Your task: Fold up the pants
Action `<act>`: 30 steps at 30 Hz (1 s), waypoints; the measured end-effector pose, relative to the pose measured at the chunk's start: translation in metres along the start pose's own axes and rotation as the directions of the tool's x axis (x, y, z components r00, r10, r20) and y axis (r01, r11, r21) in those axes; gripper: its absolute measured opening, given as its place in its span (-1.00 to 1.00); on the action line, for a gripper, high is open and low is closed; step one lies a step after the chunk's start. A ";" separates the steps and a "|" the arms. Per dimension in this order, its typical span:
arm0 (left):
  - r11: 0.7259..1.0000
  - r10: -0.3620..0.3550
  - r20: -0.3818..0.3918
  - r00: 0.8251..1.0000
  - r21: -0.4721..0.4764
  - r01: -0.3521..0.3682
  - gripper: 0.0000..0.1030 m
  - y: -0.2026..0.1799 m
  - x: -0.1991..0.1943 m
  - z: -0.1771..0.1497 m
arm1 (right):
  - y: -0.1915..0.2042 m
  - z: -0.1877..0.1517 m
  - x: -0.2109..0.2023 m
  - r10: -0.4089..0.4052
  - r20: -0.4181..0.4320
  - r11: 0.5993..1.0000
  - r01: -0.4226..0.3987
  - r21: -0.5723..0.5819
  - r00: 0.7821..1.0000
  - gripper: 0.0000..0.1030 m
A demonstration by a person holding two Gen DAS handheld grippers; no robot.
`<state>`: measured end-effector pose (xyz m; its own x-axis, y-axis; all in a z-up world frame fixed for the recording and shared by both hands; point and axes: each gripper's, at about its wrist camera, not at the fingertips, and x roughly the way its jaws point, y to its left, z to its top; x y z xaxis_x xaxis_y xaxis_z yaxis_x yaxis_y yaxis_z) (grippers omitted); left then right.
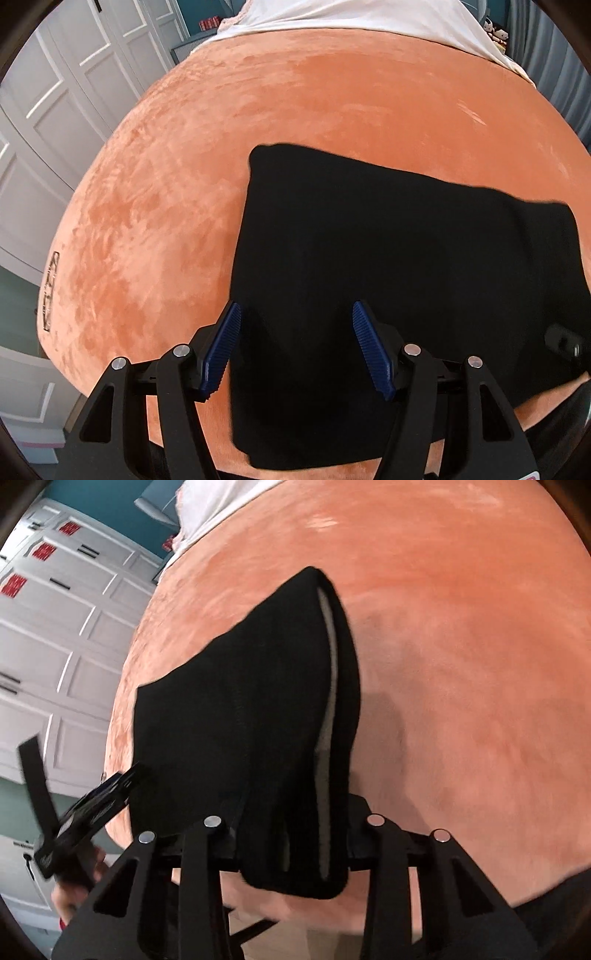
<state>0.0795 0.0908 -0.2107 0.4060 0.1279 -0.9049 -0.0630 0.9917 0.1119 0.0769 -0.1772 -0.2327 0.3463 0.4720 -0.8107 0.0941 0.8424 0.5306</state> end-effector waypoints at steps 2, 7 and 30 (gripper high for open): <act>1.000 0.006 -0.005 1.000 0.001 -0.006 0.35 0.002 0.003 -0.004 | 0.002 -0.015 -0.003 -0.017 0.001 1.000 0.017 0.005 1.000 -0.34; 1.000 0.004 -0.009 1.000 0.003 -0.004 0.39 0.005 0.002 -0.011 | -0.014 -0.013 0.010 -0.041 0.041 0.995 0.037 0.093 0.998 0.15; 0.999 0.041 -0.001 0.999 0.028 -0.041 0.46 -0.001 0.002 -0.029 | 0.008 0.004 -0.033 -0.232 0.153 0.970 0.241 -0.039 0.961 0.51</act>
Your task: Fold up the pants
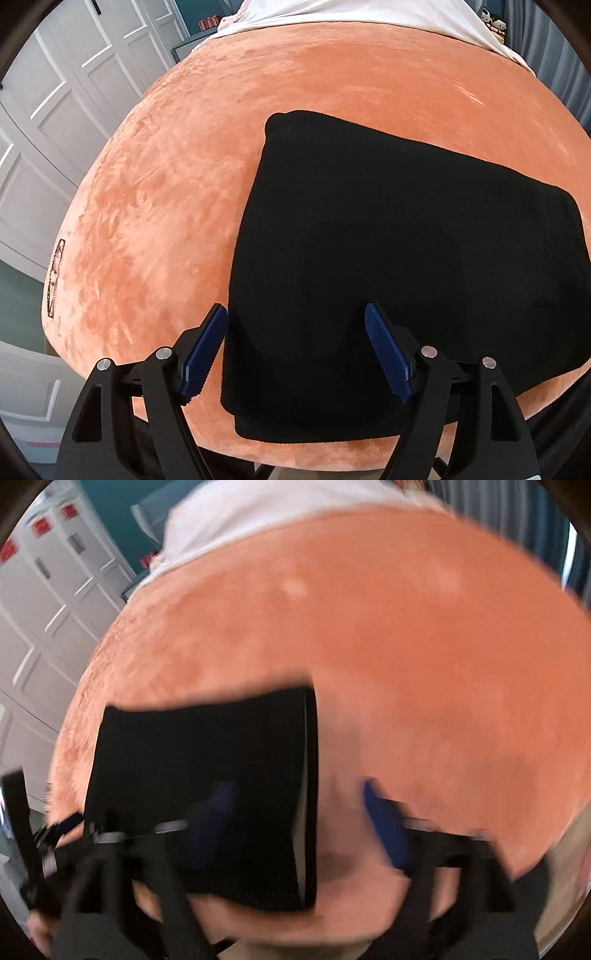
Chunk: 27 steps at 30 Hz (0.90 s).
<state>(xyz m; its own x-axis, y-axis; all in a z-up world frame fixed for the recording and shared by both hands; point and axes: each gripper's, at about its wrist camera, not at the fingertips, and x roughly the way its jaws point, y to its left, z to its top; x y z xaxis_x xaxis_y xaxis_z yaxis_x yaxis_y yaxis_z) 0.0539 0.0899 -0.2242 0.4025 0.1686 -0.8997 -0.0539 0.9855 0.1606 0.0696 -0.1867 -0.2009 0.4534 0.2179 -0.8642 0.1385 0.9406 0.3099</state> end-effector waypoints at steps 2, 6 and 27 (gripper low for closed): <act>1.000 0.007 0.001 1.000 0.001 -0.007 0.46 -0.001 0.001 -0.001 | -0.011 -0.016 0.022 0.085 -0.081 0.995 -0.081 0.051 0.993 0.46; 1.000 0.007 -0.003 1.000 -0.009 -0.007 0.47 0.001 0.001 0.000 | -0.007 -0.016 0.043 0.207 -0.097 0.976 -0.199 0.092 0.973 -0.25; 0.997 0.012 -0.013 1.000 -0.077 -0.013 0.69 0.018 0.021 0.021 | 0.082 0.056 0.031 -0.005 0.083 0.937 0.034 -0.347 0.997 -0.64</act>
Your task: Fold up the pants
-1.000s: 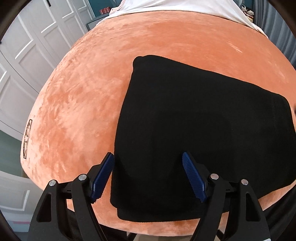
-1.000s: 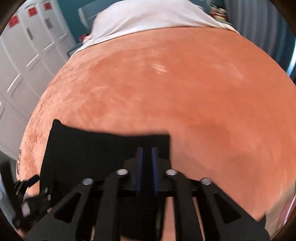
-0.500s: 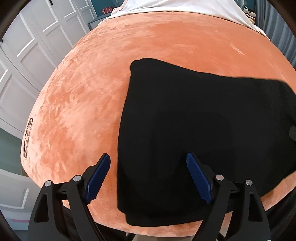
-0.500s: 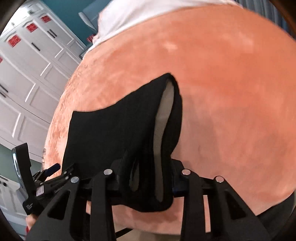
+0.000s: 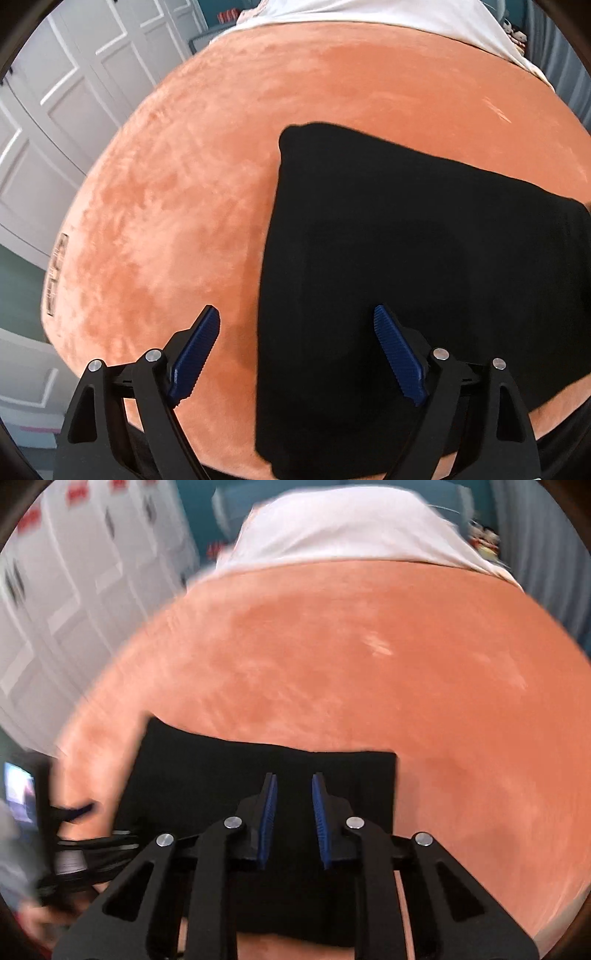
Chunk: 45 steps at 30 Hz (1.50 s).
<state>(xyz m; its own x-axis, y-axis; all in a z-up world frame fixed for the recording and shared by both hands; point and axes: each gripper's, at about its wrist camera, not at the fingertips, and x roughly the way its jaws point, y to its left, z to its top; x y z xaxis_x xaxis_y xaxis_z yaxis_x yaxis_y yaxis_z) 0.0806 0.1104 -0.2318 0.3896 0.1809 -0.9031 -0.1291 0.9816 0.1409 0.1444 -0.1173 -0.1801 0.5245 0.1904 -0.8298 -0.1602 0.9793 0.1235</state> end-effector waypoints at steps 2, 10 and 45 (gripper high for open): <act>1.000 -0.022 0.004 1.000 -0.010 0.022 0.76 0.003 0.000 0.001 | -0.017 0.001 0.053 -0.026 -0.129 0.999 0.031 0.035 0.991 -0.70; 0.998 -0.055 0.025 0.998 -0.023 0.056 0.72 0.022 -0.026 -0.012 | -0.017 -0.026 -0.008 0.059 -0.050 0.989 -0.052 0.139 0.997 -0.67; 0.724 -0.684 -0.106 0.722 -0.225 0.652 -0.37 0.035 0.029 -0.002 | -0.077 -0.103 0.034 0.564 0.037 0.654 -0.474 0.589 0.825 -0.22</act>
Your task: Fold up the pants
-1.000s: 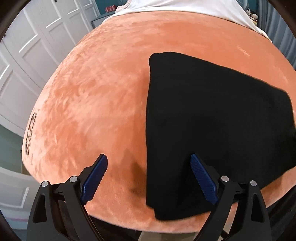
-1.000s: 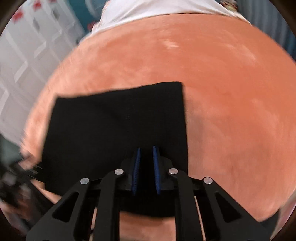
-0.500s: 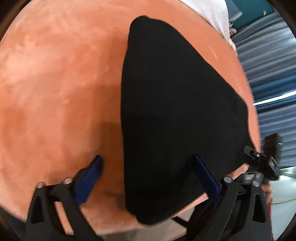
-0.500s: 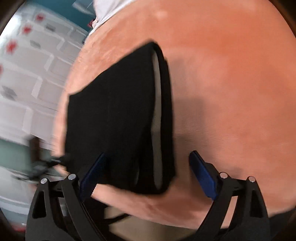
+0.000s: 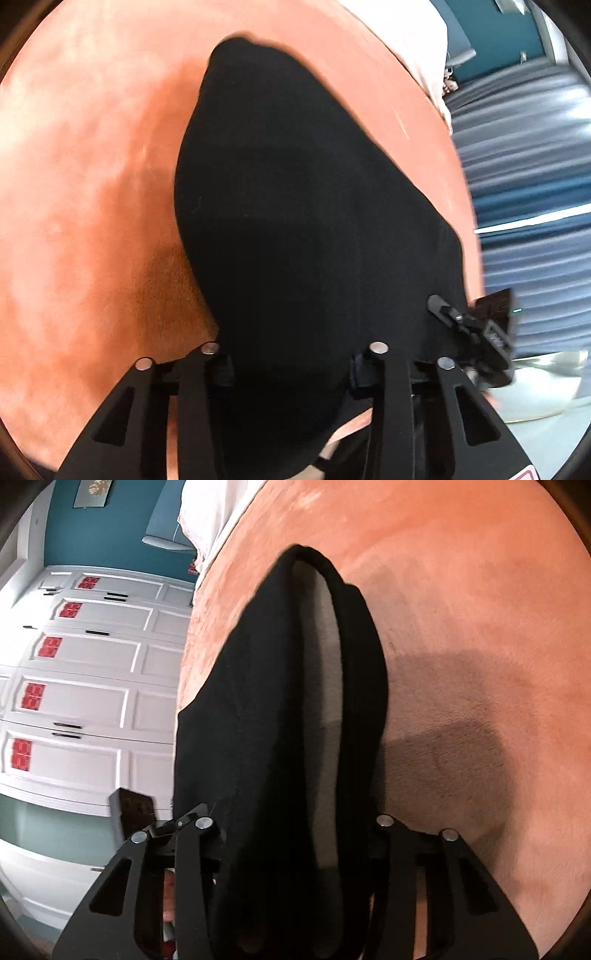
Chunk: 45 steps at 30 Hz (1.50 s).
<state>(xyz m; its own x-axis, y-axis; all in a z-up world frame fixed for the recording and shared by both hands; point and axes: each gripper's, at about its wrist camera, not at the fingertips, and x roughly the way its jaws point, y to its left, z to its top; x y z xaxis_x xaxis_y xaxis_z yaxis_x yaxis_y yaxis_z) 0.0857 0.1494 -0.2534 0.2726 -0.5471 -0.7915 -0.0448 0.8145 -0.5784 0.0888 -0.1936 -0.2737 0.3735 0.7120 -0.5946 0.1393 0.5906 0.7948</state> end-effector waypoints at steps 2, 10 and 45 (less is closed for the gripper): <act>0.997 0.062 0.037 0.997 0.047 -0.063 -0.40 -0.021 -0.014 -0.002 | 0.018 -0.007 -0.006 -0.044 0.022 0.998 0.045 -0.043 0.999 -0.26; 0.952 0.238 0.081 0.968 0.180 -0.249 -0.39 -0.086 -0.058 -0.027 | 0.068 -0.046 -0.052 -0.159 0.067 0.974 0.167 -0.155 0.985 -0.27; 0.875 -0.049 0.612 0.790 0.408 -0.262 -0.37 -0.285 -0.272 0.062 | 0.293 0.036 -0.210 0.207 0.466 0.825 0.102 -0.555 0.860 -0.28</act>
<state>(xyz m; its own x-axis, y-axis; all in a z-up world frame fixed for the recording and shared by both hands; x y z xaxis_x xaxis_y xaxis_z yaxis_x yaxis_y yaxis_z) 0.0841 0.0782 0.1396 0.8051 -0.3536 -0.4762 0.2814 0.9345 -0.2181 0.0842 -0.1839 0.0885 0.7777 0.5576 -0.2903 -0.3561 0.7713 0.5276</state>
